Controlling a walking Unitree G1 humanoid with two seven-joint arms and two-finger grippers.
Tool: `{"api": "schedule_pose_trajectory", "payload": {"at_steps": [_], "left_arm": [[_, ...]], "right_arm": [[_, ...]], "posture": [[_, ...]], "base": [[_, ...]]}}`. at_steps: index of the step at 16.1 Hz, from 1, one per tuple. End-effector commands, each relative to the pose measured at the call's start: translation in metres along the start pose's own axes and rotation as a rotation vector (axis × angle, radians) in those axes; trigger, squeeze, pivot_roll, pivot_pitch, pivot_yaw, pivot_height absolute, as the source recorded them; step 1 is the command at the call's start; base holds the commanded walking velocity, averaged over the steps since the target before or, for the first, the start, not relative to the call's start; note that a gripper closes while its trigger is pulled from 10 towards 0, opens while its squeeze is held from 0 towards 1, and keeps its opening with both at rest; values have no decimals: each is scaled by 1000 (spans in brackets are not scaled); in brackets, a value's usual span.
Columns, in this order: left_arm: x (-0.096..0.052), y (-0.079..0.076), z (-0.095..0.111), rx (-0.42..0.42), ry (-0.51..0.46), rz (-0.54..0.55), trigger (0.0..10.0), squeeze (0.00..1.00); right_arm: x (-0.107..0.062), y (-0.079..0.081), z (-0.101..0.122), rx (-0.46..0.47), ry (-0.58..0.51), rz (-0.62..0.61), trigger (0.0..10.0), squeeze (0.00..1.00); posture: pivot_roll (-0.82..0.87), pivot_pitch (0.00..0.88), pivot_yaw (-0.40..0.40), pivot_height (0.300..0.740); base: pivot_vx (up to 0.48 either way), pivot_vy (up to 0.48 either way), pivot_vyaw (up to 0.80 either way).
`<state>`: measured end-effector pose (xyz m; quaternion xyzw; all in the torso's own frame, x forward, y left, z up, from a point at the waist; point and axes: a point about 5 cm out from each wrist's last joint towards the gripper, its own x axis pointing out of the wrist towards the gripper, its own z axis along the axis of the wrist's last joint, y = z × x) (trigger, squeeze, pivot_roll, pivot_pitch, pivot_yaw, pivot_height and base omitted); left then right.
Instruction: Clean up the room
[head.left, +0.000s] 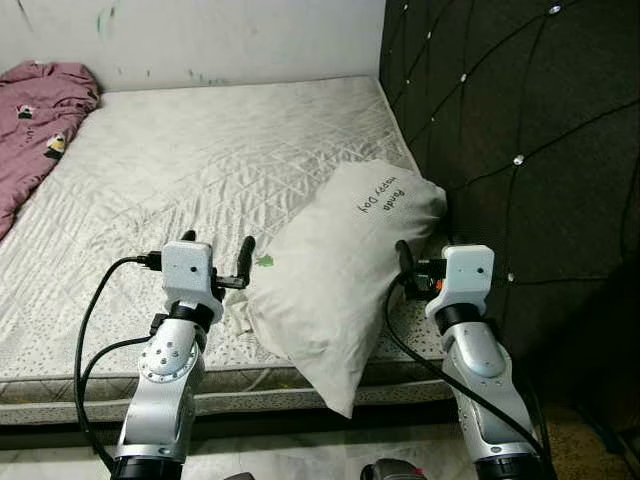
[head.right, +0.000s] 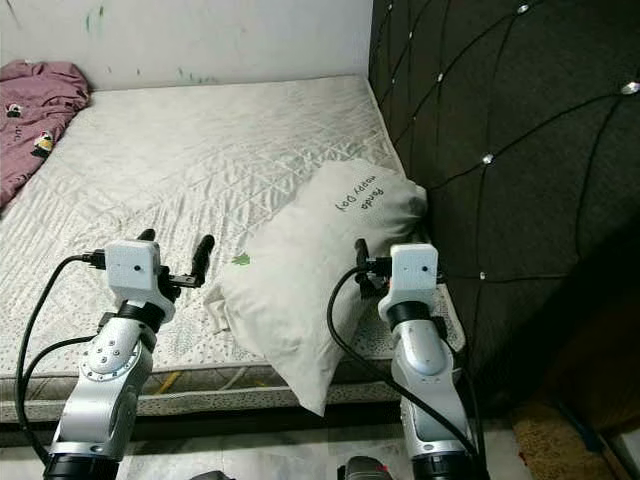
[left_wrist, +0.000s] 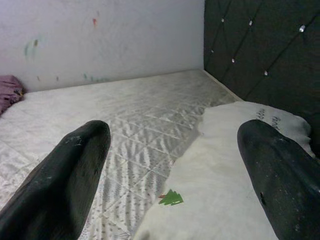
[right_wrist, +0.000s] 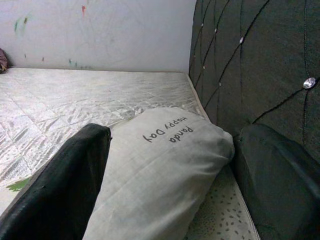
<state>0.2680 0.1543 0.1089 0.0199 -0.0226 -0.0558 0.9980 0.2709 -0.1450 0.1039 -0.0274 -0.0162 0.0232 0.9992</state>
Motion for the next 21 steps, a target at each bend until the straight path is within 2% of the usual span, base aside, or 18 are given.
{"api": "schedule_pose_trajectory", "payload": {"at_steps": [1, 5, 17, 21], "left_arm": [[2, 1, 5, 4, -14, 6, 10000, 0], [1, -2, 8, -18, -30, -28, 10000, 0], [0, -3, 8, -24, -27, -32, 10000, 0], [1, -2, 6, -18, -17, -31, 10000, 0]], "right_arm": [[-1, 1, 4, 12, -11, 4, 10000, 0], [-1, 0, 4, 17, -5, 6, 10000, 0], [0, -3, 3, 8, 11, 5, 10000, 0], [-1, -5, 2, 5, 16, -5, 10000, 0]], "posture": [[-87, 0, 77, 740], [-88, 0, 74, 740], [-92, 0, 68, 740], [-95, 0, 72, 740]], "base": [[0, 0, 0], [133, 0, 0], [359, 0, 0], [64, 0, 0]]}}
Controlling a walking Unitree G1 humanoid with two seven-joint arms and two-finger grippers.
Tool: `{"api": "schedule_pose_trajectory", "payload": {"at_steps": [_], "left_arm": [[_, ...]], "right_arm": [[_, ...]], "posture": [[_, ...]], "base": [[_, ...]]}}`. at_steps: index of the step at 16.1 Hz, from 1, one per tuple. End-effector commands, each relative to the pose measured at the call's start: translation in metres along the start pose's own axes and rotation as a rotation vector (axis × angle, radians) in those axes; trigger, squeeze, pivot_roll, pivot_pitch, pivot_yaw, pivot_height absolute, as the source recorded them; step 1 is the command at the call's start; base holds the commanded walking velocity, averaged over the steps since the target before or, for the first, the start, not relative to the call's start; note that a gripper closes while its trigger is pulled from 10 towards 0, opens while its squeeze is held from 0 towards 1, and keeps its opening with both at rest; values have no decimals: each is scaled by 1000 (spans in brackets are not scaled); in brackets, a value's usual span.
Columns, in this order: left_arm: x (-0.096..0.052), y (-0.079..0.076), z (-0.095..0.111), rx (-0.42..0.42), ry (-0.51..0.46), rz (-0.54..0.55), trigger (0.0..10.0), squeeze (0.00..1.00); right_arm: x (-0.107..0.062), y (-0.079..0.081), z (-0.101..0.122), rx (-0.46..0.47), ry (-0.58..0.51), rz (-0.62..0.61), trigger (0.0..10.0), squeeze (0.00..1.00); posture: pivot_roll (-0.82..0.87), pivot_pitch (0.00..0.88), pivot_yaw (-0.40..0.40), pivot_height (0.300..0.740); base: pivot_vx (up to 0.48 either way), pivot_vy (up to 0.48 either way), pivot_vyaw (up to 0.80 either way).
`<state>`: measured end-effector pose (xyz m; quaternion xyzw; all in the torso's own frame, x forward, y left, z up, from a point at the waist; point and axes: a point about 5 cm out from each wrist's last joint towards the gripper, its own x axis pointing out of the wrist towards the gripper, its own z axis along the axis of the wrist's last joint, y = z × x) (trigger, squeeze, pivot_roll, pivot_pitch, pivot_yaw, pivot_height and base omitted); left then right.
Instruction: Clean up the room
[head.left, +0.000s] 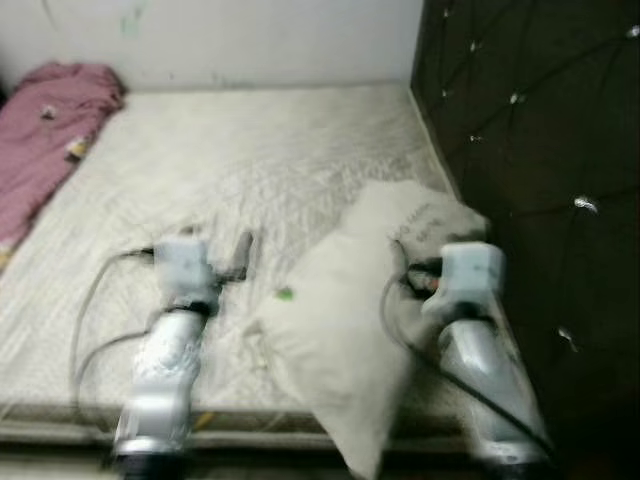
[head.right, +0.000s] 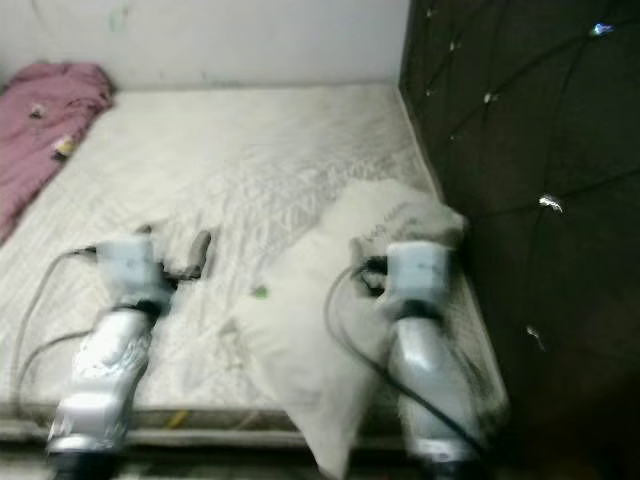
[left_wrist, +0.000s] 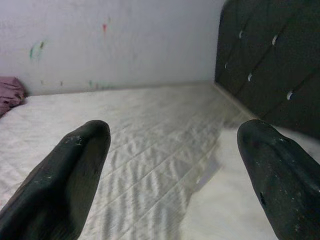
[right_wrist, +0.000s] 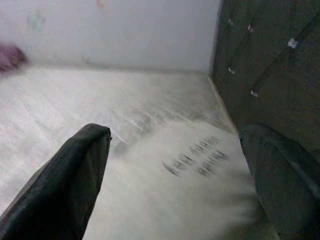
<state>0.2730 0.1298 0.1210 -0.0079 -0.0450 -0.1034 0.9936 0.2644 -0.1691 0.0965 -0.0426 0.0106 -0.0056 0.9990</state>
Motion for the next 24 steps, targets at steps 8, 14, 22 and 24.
{"api": "schedule_pose_trajectory", "payload": {"at_steps": [8, 14, 22, 24], "left_arm": [[-9, 20, -7, 42, 46, 79, 10000, 0], [-13, 24, -8, 62, 53, 128, 10000, 0], [-16, 34, -10, 47, 74, 167, 10000, 0], [-13, 34, -8, 43, 67, 151, 10000, 0]], "right_arm": [[5, 17, 9, 47, -27, 44, 10000, 0], [5, 13, 8, 41, -14, 18, 10000, 0], [6, 15, 6, 54, -3, 6, 10000, 0], [8, 16, 9, 55, -24, 6, 10000, 0]], "posture": [[-87, 0, 66, 728], [-80, 0, 56, 711], [-75, 0, 79, 711], [-72, 0, 83, 711]], "base": [[0, 0, -115], [0, 0, -71], [0, 0, -780], [0, 0, 0]]}}
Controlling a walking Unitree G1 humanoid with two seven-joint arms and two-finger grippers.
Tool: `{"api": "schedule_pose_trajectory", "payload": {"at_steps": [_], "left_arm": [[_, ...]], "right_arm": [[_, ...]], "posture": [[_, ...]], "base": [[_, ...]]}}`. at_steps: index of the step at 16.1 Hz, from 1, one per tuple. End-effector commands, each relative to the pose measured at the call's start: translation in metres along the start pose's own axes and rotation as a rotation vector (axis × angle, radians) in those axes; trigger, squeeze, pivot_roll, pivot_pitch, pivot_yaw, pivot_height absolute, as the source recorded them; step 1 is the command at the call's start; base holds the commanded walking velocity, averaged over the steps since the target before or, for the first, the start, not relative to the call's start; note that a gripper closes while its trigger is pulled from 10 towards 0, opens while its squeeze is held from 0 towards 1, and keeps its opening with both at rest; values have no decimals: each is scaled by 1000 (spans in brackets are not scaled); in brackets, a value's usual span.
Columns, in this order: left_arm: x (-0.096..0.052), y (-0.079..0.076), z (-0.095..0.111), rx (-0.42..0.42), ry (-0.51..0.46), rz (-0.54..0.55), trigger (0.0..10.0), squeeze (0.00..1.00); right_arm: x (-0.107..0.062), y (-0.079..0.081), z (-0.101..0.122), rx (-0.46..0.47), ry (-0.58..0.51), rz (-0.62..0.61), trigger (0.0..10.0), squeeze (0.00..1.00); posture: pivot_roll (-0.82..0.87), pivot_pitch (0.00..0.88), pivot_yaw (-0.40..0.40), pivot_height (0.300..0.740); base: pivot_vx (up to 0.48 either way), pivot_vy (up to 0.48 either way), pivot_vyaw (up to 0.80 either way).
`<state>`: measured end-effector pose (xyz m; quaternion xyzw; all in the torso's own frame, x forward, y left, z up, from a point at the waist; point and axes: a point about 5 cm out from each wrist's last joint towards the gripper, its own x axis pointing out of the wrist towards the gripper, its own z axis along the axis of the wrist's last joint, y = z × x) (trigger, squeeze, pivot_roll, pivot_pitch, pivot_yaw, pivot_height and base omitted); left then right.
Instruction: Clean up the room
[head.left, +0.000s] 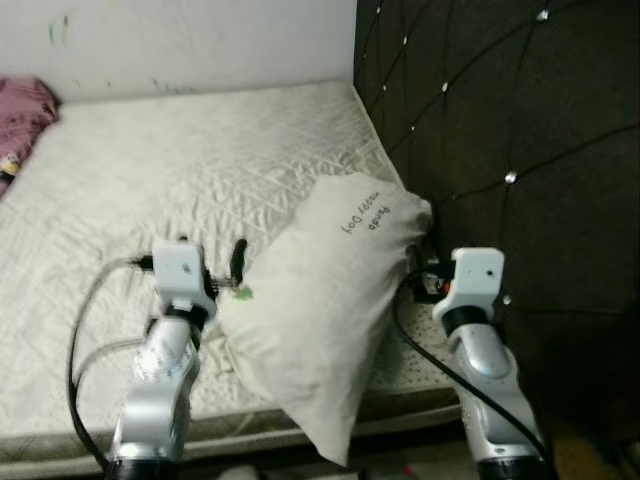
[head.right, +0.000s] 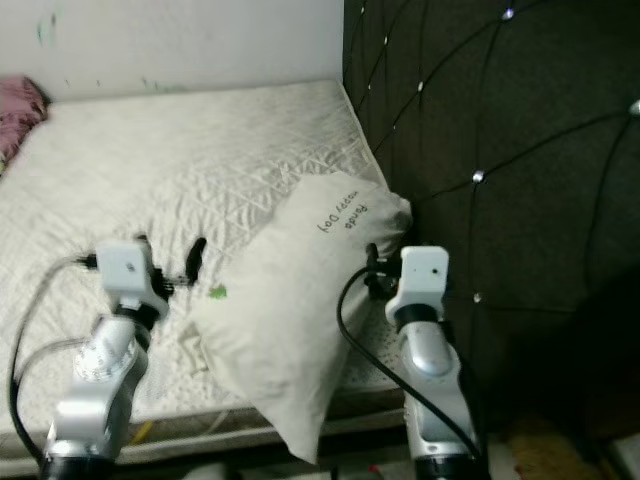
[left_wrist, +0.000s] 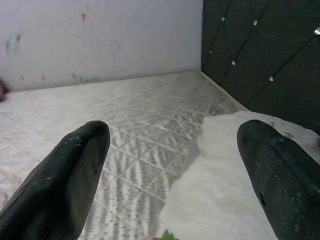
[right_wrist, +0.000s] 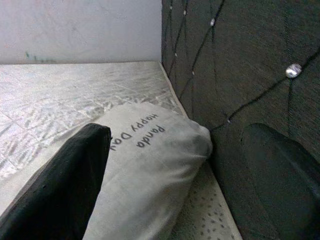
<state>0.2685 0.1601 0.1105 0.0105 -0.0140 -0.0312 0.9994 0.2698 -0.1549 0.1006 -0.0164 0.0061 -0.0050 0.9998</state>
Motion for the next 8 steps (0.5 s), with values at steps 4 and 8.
{"api": "schedule_pose_trajectory", "payload": {"at_steps": [4, 8], "left_arm": [[0, 5, 3, 13, 0, -3, 10000, 0], [0, 5, 3, 14, -2, -7, 10000, 0]], "right_arm": [[4, 6, 6, 9, -25, 14, 10000, 0], [4, 6, 5, 10, -25, 13, 10000, 0]], "posture": [[-72, 0, 85, 691], [-74, 0, 86, 651]], "base": [[0, 0, 0], [0, 0, 0]]}}
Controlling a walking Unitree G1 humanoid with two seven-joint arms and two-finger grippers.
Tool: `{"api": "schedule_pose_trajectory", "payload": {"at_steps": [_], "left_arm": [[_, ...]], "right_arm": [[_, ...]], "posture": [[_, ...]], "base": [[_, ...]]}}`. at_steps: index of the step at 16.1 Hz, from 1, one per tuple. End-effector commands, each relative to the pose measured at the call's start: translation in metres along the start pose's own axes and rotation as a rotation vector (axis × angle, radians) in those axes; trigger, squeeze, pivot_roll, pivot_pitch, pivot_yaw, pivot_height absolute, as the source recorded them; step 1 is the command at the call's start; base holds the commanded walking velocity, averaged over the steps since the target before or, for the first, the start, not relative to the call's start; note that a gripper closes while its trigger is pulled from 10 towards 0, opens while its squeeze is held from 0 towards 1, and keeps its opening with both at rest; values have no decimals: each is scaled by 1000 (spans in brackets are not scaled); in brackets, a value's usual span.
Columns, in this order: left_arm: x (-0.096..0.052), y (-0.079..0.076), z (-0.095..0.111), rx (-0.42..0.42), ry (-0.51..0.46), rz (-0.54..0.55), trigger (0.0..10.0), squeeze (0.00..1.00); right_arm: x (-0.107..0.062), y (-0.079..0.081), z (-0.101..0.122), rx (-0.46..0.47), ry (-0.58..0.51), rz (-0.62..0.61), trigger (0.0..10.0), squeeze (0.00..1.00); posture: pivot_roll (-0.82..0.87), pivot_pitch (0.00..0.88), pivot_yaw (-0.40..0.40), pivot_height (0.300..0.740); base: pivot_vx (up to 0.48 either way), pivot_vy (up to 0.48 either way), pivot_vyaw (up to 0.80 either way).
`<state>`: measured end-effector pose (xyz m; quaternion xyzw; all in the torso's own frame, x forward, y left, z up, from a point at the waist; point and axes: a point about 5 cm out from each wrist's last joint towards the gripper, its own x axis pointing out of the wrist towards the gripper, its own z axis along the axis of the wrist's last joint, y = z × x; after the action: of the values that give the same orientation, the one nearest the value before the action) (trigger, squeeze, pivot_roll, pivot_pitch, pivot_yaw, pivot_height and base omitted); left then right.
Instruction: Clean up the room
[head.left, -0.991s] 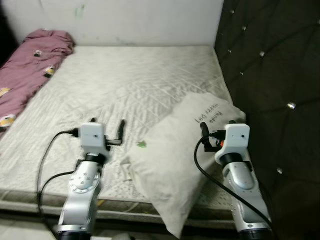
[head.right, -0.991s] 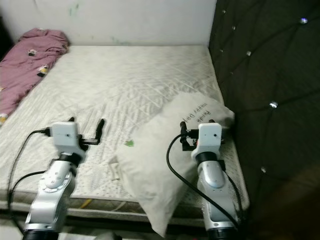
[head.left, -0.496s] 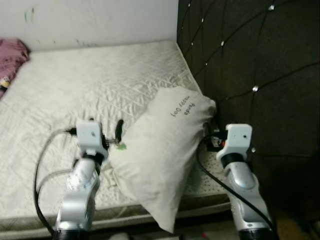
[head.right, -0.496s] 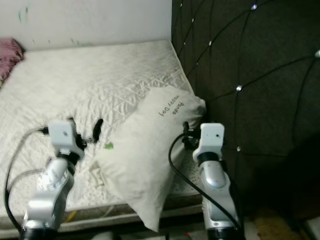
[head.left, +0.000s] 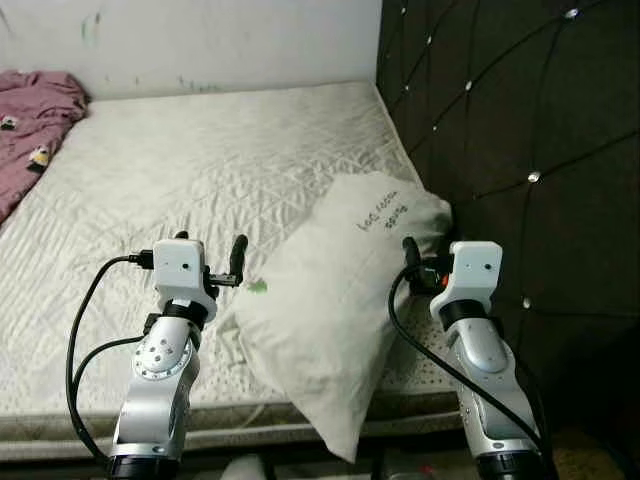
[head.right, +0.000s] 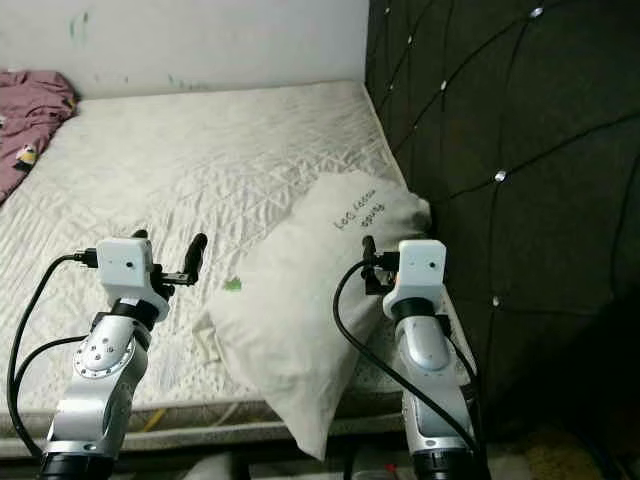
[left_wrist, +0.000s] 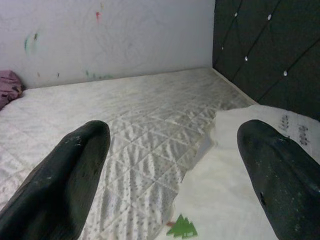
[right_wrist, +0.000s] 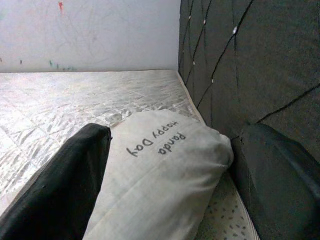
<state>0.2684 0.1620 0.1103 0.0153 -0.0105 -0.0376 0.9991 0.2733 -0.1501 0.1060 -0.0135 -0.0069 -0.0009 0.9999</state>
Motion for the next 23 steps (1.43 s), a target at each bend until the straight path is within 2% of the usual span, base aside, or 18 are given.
{"api": "schedule_pose_trajectory", "payload": {"at_steps": [1, 10, 12, 14, 23], "left_arm": [[0, 3, 4, 5, -10, 5, 10000, 0], [2, 3, 6, 4, -13, 25, 10000, 0], [0, 2, 5, -49, -8, 11, 10000, 0], [0, 1, 6, -42, -17, 3, 10000, 0], [-3, -2, 7, -52, -23, -29, 10000, 0]], "right_arm": [[1, 1, 0, 4, 1, 5, 10000, 0], [2, 4, 1, -14, -3, 30, 10000, 0], [2, 3, 0, -12, -4, 21, 10000, 0], [1, 2, 0, -13, -4, 19, 10000, 0], [4, 2, -1, -15, 5, 20, 10000, 0]], "posture": [[-74, 0, 85, 636], [-70, 0, 74, 626], [-69, 0, 70, 626], [-71, 0, 71, 626], [-65, 0, 66, 626]], "base": [[0, 0, 0], [0, 0, 0], [0, 0, 0], [0, 0, 0], [399, 0, 0]]}}
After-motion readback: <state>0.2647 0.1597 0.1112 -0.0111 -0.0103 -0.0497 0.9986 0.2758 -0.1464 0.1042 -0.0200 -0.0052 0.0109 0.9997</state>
